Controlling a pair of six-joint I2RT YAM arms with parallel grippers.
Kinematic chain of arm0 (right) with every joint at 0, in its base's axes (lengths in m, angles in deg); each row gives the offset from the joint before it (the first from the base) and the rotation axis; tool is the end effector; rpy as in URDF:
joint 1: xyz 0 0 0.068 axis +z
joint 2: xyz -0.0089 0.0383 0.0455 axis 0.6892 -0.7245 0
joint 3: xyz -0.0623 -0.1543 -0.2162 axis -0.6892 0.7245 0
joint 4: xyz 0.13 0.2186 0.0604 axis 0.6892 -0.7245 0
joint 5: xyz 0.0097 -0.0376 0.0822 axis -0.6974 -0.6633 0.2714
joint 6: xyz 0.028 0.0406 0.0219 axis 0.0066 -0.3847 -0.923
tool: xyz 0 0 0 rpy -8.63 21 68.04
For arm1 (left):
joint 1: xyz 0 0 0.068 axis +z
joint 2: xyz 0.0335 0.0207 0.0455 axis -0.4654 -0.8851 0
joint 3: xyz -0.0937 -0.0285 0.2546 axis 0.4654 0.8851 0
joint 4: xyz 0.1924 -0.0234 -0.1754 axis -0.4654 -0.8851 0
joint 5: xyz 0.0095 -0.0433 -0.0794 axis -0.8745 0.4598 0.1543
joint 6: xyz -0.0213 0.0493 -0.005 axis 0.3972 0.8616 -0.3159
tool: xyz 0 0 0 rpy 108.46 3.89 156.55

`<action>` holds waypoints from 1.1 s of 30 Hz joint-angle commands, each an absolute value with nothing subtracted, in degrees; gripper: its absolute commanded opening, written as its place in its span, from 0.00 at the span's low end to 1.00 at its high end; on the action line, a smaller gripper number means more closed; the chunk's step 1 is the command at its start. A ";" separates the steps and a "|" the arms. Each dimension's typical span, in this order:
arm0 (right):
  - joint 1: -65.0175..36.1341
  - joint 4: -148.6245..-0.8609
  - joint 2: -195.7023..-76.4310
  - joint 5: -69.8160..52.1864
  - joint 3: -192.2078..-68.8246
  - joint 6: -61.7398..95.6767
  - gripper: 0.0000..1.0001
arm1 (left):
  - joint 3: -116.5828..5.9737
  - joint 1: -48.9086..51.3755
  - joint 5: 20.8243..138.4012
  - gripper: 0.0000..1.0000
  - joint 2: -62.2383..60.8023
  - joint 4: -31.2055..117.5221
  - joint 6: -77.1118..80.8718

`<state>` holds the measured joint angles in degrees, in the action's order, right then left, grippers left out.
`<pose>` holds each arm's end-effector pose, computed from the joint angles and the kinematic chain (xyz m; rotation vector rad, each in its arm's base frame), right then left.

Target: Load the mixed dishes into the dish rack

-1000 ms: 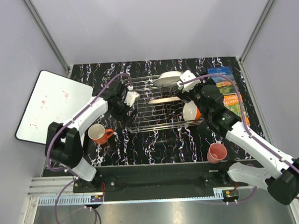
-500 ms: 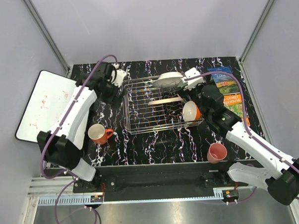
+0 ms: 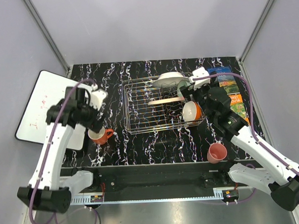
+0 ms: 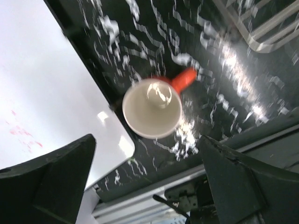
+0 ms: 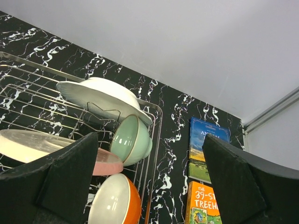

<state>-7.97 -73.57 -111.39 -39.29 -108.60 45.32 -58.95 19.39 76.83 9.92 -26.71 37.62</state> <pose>0.1936 0.1215 0.3779 -0.4845 1.5315 -0.1299 0.1939 -0.0319 0.3665 0.7497 2.4414 -0.0160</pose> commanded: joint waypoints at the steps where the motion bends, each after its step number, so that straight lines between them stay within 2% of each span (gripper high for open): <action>1: -8.15 -71.25 -110.36 -38.52 -108.50 43.38 1.00 | -44.18 19.56 70.05 0.99 18.77 -22.34 43.33; 4: -8.06 -71.42 -110.62 -38.17 -108.67 42.86 0.99 | -37.56 19.65 68.28 0.99 20.89 -17.06 43.61; 13: -8.06 -70.55 -109.57 -38.34 -107.35 43.91 0.99 | -37.02 19.73 73.02 0.99 14.66 -14.06 42.90; 23: -8.06 -70.28 -111.06 -38.34 -107.97 43.65 0.98 | -32.88 19.73 76.97 0.89 12.38 -13.17 44.48; 27: -7.97 -70.37 -111.50 -38.43 -108.14 43.38 0.98 | -32.36 19.73 78.81 0.81 11.24 -13.17 45.10; 29: -8.06 -70.28 -111.59 -38.43 -108.23 43.47 0.98 | -32.00 19.65 79.87 0.73 9.57 -13.09 45.45; 30: -8.06 -70.28 -111.76 -38.52 -108.14 43.38 0.98 | -31.92 19.65 80.75 0.69 9.04 -12.91 45.28; 31: -8.06 -70.28 -111.76 -38.43 -108.23 43.21 0.98 | -31.91 19.65 81.02 0.59 8.16 -12.74 45.36; 33: -8.06 -70.37 -111.85 -38.43 -108.23 43.21 0.97 | -31.65 19.65 81.46 0.50 5.96 -11.95 45.19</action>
<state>-7.97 -72.85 -111.69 -39.26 -107.26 44.27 -32.63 19.53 77.90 9.02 -14.41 44.62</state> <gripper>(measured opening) 0.980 0.574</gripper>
